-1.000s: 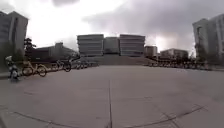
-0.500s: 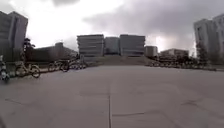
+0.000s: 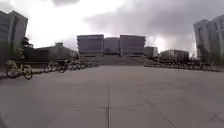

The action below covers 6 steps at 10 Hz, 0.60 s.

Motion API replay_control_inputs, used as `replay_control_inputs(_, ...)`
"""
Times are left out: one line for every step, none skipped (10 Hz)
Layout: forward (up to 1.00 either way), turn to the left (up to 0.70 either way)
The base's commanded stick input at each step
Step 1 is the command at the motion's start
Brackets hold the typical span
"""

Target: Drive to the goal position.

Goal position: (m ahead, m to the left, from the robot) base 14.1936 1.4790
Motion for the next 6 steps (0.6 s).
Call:
replay_control_inputs(1.0,0.0)
replay_control_inputs(1.0,0.0)
replay_control_inputs(1.0,0.0)
replay_control_inputs(1.0,0.0)
replay_control_inputs(1.0,0.0)
replay_control_inputs(1.0,0.0)
